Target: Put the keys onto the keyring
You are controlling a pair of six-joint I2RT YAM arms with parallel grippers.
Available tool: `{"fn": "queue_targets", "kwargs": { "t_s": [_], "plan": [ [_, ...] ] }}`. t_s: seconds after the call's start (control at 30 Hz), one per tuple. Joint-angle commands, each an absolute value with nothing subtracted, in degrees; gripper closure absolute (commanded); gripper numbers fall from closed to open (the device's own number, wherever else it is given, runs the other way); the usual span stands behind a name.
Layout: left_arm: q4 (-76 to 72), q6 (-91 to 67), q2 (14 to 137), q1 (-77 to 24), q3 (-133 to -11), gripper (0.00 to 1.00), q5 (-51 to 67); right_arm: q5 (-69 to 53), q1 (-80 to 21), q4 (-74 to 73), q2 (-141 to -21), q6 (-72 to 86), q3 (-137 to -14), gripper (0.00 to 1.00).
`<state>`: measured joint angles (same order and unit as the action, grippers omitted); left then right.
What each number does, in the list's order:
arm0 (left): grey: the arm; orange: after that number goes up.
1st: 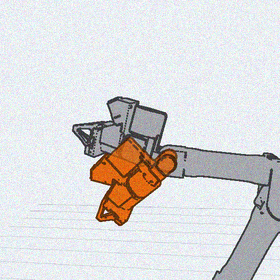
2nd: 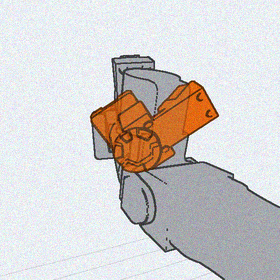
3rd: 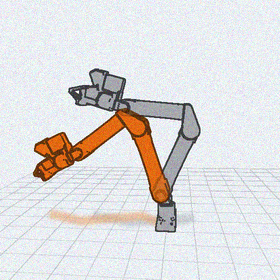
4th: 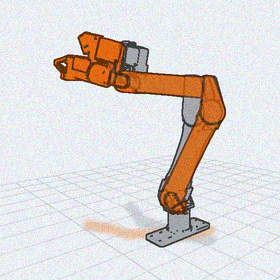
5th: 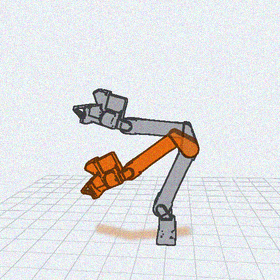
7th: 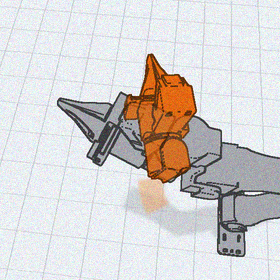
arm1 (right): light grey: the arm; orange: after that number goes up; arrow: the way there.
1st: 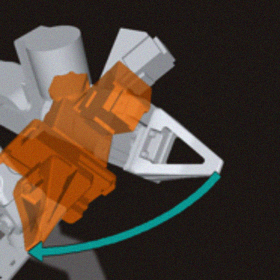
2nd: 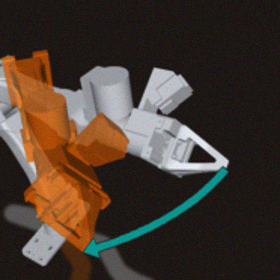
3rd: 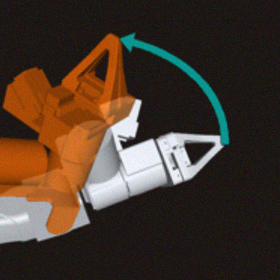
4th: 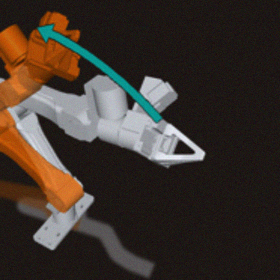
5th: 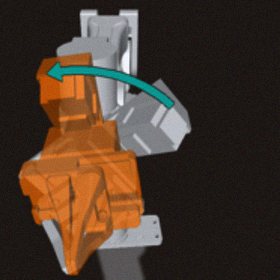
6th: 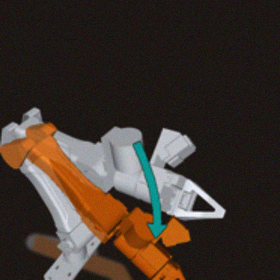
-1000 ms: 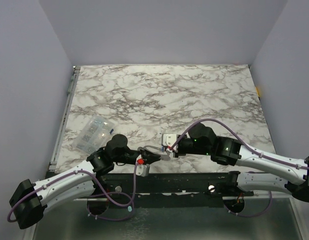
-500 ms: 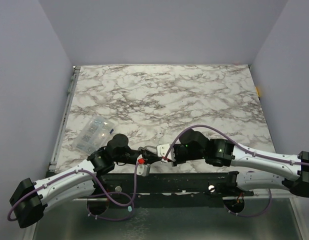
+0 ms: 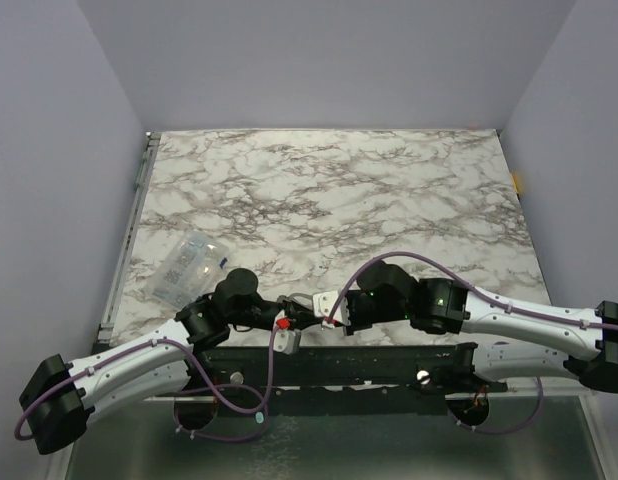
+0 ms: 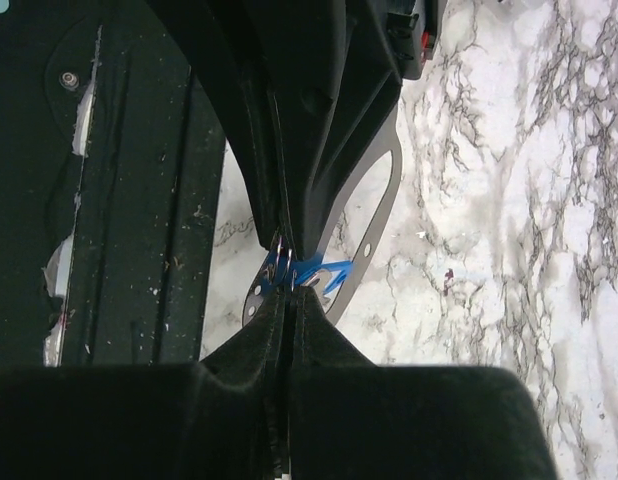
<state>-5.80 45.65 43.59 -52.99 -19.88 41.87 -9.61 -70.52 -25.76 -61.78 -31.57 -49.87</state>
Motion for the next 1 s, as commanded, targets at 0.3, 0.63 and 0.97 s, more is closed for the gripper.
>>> {"fn": "queue_targets", "kwargs": {
  "t_s": [0.3, 0.63, 0.97],
  "plan": [
    [-5.3, 46.0, 43.7, -54.0, -21.5, 1.0, 42.8, -8.9, -71.1, -24.7, -61.1, -34.0, -52.2, 0.99],
    [-5.0, 46.5, 44.1, -54.2, -21.6, 1.0, 42.8, -12.6, -71.1, -25.6, -60.6, -33.6, -52.4, 0.99],
    [-4.7, 46.8, 44.2, -54.2, -21.7, 1.0, 42.5, -14.5, -71.6, -28.0, -62.1, -34.3, -53.4, 0.99]
  ]
}}
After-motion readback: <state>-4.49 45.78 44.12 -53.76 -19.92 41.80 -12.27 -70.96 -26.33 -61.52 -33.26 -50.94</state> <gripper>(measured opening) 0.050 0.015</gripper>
